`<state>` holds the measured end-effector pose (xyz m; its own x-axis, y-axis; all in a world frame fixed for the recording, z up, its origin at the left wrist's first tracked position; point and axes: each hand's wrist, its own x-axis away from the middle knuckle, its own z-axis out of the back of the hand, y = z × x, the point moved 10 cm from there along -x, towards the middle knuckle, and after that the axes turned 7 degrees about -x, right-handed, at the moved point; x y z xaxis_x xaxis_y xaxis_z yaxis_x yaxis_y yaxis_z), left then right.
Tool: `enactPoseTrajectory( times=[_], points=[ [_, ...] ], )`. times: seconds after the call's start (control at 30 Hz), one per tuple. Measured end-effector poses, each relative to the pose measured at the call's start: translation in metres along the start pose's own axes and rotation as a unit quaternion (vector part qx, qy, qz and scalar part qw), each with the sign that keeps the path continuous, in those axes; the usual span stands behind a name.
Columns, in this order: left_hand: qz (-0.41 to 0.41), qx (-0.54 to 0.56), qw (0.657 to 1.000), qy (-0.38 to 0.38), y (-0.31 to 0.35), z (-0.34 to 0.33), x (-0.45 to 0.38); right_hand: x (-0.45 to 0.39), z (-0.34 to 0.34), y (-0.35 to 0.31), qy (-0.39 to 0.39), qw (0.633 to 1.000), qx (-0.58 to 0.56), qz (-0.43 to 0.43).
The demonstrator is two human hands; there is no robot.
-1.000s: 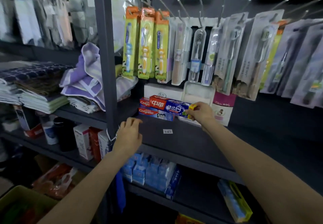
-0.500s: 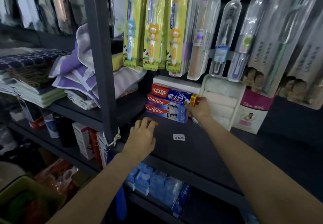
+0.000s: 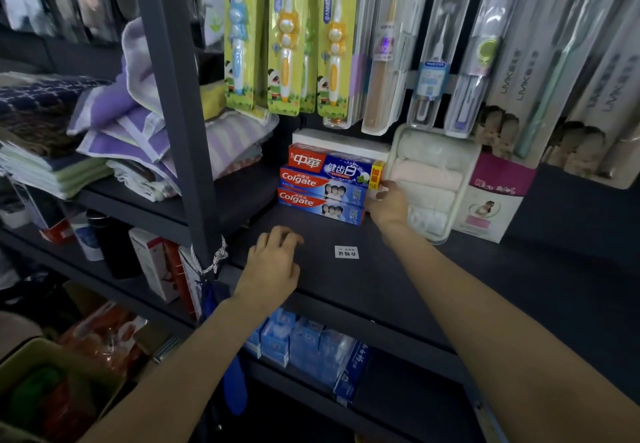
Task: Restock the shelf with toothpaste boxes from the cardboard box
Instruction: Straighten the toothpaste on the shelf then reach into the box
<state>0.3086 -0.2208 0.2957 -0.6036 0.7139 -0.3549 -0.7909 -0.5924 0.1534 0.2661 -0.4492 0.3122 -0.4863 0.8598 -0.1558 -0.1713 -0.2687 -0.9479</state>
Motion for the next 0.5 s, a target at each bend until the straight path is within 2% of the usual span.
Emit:
enactPoseTrajectory(
  times=[0.13, 0.23, 0.37, 0.5],
  points=[
    [-0.013, 0.103, 0.993, 0.065, 0.012, 0.008, 0.017, 0.036, 0.018, 0.006, -0.029, 0.996, -0.081, -0.029],
    [-0.068, 0.150, 0.981, 0.100, 0.042, 0.007, 0.045, 0.093, 0.035, 0.003, -0.092, 0.992, -0.089, 0.022],
    [-0.155, 0.188, 0.968, 0.060, 0.095, -0.026, 0.101, 0.170, 0.063, 0.019, -0.171, 0.980, 0.015, 0.099],
    [-0.226, 0.196, 0.954, -0.020, 0.138, -0.081, 0.174, 0.241, 0.092, 0.063, -0.211, 0.964, 0.103, 0.122]
  ],
)
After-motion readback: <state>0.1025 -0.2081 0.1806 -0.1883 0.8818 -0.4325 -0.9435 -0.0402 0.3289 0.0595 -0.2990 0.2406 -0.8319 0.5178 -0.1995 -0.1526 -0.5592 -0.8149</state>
